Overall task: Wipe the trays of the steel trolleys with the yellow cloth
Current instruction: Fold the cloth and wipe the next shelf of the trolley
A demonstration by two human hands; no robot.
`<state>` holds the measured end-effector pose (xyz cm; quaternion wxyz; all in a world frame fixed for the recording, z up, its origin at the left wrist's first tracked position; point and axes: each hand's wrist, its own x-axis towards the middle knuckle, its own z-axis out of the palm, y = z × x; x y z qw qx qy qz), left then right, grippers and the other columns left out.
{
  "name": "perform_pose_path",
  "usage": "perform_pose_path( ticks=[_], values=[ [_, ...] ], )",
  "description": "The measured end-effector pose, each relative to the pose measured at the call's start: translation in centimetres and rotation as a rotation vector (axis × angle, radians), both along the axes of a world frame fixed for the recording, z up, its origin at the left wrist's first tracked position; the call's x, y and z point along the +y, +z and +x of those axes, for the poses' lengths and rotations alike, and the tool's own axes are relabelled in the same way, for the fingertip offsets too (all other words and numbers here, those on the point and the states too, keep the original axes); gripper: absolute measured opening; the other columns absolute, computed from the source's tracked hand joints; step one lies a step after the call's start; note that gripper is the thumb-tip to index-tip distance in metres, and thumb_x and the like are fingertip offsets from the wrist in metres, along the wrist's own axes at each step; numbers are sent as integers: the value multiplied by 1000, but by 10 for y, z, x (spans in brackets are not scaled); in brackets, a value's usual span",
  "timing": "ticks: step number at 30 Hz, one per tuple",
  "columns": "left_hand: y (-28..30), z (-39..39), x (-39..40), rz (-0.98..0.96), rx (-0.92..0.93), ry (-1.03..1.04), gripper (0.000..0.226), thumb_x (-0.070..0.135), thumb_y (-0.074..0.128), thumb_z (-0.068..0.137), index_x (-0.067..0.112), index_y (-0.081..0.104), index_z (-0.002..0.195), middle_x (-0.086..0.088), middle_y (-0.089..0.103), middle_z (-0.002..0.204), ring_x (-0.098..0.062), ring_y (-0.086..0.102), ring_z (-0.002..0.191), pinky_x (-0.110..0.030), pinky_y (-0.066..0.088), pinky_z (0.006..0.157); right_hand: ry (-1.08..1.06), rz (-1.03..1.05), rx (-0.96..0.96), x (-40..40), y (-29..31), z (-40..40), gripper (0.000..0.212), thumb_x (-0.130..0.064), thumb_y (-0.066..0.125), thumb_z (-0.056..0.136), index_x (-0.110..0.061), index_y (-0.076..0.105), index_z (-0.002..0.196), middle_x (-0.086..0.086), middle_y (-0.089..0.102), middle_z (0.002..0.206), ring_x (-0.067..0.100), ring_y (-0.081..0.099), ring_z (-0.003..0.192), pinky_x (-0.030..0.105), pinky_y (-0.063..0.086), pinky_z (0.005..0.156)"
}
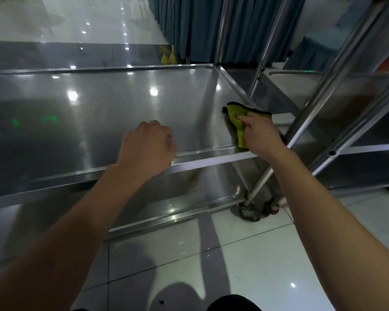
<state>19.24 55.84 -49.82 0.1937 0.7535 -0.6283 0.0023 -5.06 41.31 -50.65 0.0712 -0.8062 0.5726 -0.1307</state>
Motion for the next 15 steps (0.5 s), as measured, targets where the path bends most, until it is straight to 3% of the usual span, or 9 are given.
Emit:
perform_pose_path(
  ticks=[8,11,15],
  values=[
    [-1,58,34,-64,-89,75,20,36,56,91,27,72,101,-3,66,114,-32,57,106,-44,47,88,-41,-59,84,4,4,3,48,-8,43,92,-21,58,136,5,55,136,34,51,118,44,47,92],
    [-5,88,52,-31,-119,140,19,36,57,89,30,73,96,-2,66,109,-33,59,100,-46,51,87,-23,-48,155,14,2,22,48,-13,42,95,-23,53,140,6,50,143,34,49,124,49,44,100],
    [-10,99,61,-4,-130,146,22,38,56,90,31,74,101,-1,64,112,-33,62,101,-42,51,83,63,42,179,38,-1,85,53,-24,39,100,-35,37,152,0,25,163,33,27,145,50,26,117]
  ],
)
